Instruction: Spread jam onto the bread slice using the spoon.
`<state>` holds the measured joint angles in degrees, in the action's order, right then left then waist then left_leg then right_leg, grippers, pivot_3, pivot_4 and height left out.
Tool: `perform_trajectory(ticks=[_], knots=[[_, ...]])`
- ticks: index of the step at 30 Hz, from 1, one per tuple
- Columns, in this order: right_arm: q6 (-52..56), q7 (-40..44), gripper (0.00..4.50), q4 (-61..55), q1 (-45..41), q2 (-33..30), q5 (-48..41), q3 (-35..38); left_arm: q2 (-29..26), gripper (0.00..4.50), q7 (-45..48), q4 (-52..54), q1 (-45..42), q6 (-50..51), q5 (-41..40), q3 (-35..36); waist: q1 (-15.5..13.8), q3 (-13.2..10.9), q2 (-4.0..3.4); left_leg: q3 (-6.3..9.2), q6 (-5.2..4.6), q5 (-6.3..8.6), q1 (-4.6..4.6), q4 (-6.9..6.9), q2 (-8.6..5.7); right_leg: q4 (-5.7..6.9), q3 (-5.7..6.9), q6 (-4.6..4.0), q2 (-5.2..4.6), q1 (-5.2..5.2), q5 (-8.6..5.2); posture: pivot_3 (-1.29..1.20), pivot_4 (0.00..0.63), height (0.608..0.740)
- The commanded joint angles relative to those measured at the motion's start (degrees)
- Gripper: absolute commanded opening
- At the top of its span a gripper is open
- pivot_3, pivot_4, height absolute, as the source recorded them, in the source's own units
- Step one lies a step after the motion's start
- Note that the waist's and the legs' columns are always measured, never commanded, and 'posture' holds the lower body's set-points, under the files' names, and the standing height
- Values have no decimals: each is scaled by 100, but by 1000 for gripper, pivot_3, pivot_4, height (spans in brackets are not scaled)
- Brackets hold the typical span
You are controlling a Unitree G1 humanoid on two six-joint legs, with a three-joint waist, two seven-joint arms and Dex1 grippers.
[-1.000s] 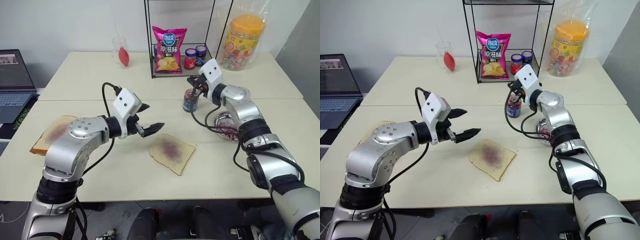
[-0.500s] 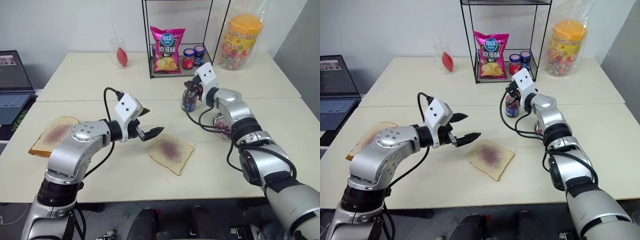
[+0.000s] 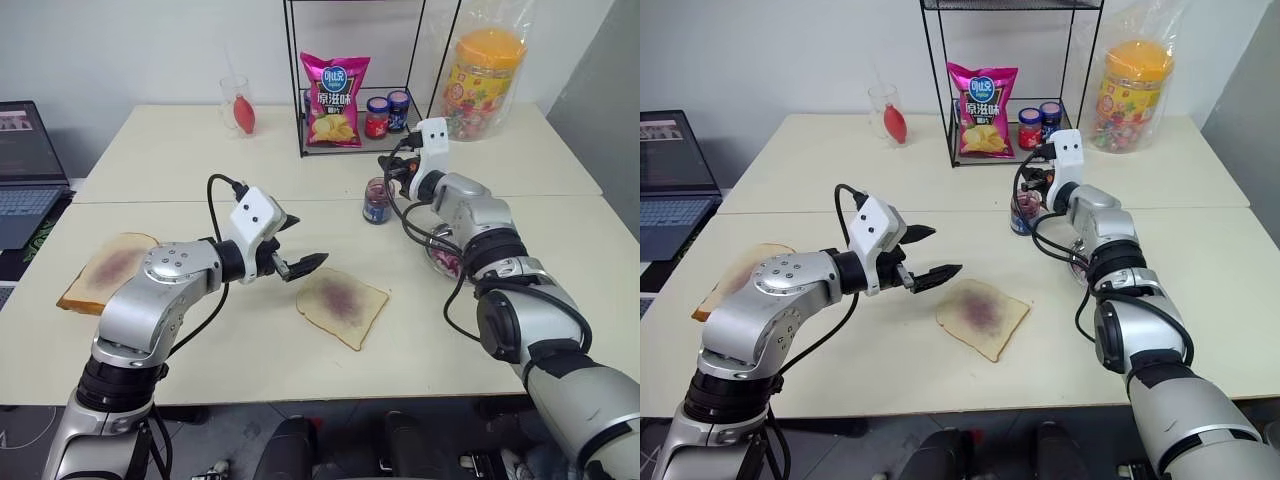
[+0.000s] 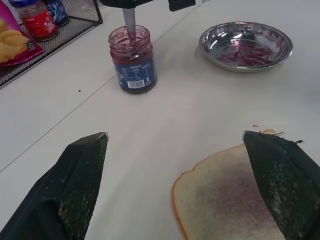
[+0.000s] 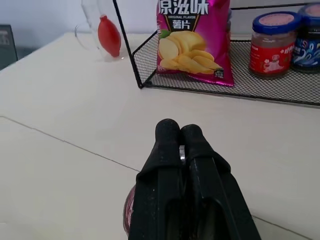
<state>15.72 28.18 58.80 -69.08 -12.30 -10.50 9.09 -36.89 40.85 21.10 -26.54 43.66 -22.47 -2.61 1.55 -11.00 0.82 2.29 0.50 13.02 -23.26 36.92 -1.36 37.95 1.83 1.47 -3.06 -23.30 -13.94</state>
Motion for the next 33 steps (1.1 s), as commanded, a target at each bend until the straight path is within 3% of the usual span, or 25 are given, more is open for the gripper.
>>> perform_trajectory(ticks=[1,33], knots=[[209,-74,14,-299,-283,-22,-333,302,-23,4500,39,56,-70,-86,-1,15,0,0,0,1,0,0,0,0,0,0,1,0,0,0,0,0,150,740],[872,-518,14,-331,-465,-114,-1152,1077,-3,4500,102,-66,-263,-175,64,-143,10,0,0,-3,-1,0,-1,-1,0,-1,-1,0,0,0,0,0,150,740]])
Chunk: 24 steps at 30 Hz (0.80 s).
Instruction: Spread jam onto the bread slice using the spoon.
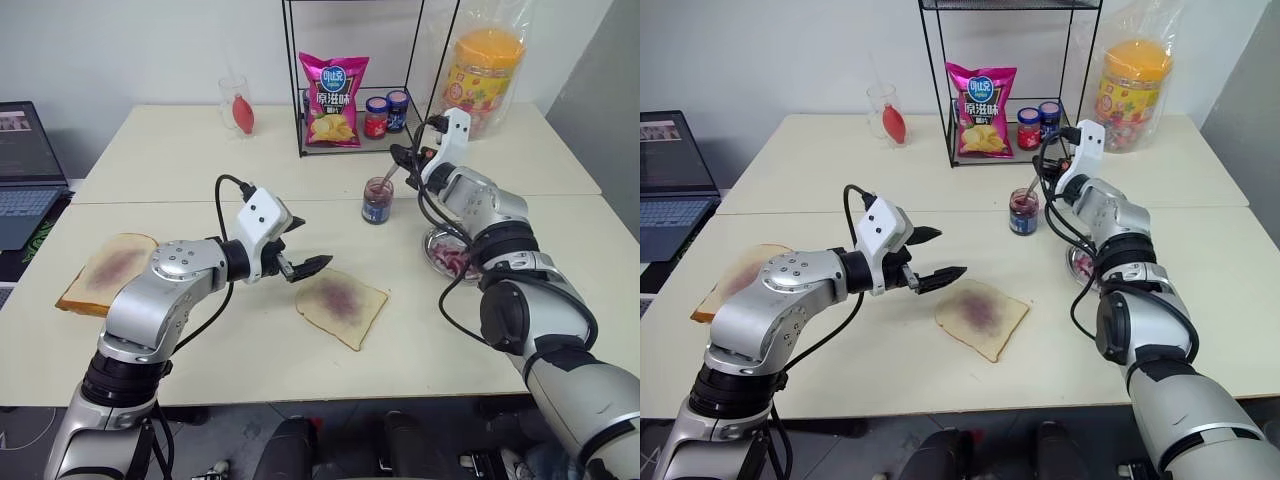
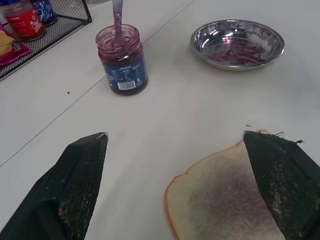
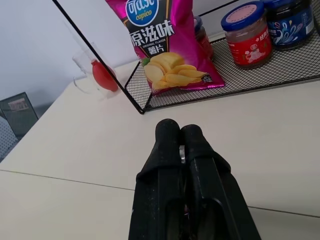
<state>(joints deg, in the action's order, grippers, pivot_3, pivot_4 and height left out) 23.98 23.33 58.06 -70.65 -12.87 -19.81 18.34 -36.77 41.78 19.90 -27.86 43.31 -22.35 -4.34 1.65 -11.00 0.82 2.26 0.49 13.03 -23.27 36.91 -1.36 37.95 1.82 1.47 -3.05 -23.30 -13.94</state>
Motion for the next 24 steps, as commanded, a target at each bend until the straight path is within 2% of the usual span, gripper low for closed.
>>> perform_trajectory(ticks=[1,24], knots=[[58,-40,14,-260,-306,-66,-212,158,-13,4500,11,53,-137,-142,56,27,0,0,0,0,0,0,0,0,0,0,0,0,0,0,0,0,150,740],[-6,43,14,-536,-227,-129,-190,12,10,4500,67,-24,-251,-201,103,-48,1,0,0,-1,0,0,0,-2,0,-1,0,0,0,-1,0,0,150,740]])
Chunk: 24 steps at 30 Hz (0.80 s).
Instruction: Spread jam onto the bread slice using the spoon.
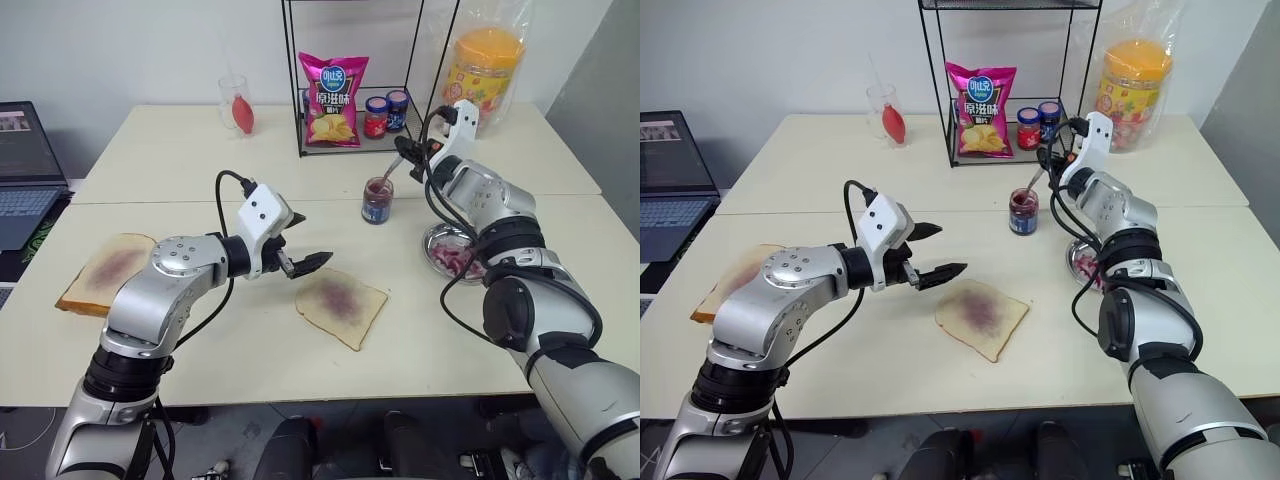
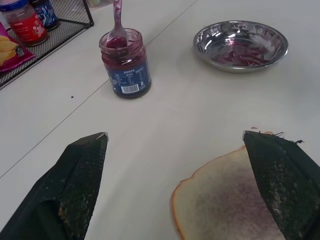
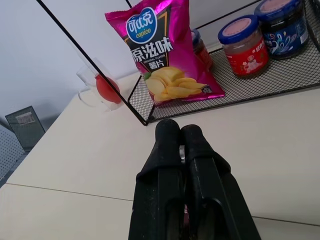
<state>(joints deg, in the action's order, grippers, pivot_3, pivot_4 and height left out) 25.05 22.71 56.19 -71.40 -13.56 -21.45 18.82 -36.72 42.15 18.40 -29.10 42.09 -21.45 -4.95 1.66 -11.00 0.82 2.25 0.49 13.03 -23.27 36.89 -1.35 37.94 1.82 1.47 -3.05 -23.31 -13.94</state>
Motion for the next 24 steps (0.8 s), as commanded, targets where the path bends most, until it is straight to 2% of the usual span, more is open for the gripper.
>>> perform_trajectory(ticks=[1,24], knots=[[-109,107,14,-370,-144,-57,-27,-42,3,4500,28,138,-131,-66,6,15,0,0,0,0,0,0,0,0,0,0,0,0,0,0,0,0,150,740],[180,-257,14,31,-172,-178,-208,351,49,4500,16,72,-158,-155,36,-24,-1,0,0,-1,0,0,0,0,0,0,-1,0,0,0,0,0,150,740]])
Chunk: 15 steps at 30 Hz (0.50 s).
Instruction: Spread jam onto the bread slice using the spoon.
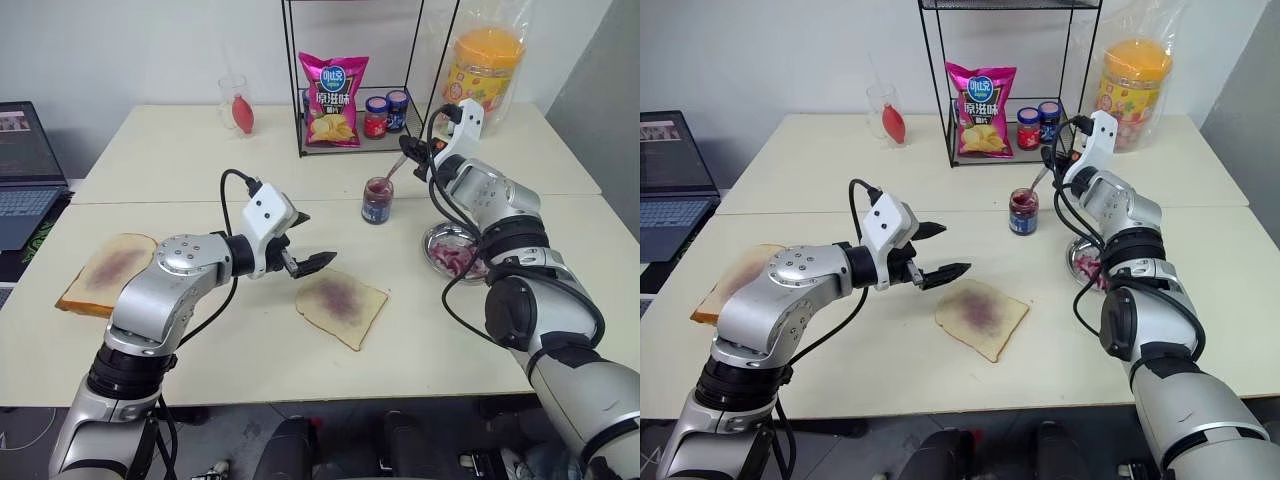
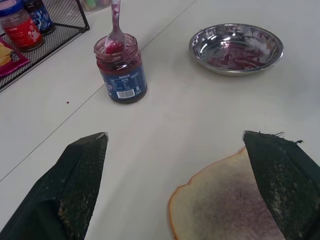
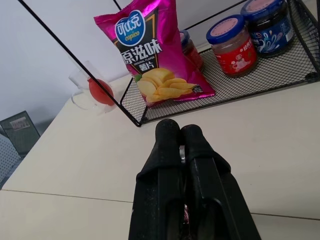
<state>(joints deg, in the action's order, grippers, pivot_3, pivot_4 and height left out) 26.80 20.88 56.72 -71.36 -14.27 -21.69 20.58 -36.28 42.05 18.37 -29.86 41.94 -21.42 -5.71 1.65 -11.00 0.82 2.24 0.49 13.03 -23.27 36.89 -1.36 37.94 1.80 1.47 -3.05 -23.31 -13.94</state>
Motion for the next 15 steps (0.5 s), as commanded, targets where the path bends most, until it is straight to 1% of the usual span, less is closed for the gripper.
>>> perform_trajectory(ticks=[1,10,15], knots=[[7,-82,14,-16,-177,-110,-184,190,6,4500,27,72,-82,-145,33,53,0,0,0,0,0,0,0,0,0,0,0,0,0,0,0,0,150,740],[172,-315,14,82,-239,-133,-497,554,20,4500,26,36,-78,-212,51,37,0,0,0,-2,0,0,0,0,0,0,-2,0,0,0,0,0,150,740],[203,-308,14,19,-244,-113,-556,554,23,4500,21,26,-80,-228,54,31,0,0,0,-2,0,0,0,0,0,0,-1,0,0,0,0,0,150,740]])
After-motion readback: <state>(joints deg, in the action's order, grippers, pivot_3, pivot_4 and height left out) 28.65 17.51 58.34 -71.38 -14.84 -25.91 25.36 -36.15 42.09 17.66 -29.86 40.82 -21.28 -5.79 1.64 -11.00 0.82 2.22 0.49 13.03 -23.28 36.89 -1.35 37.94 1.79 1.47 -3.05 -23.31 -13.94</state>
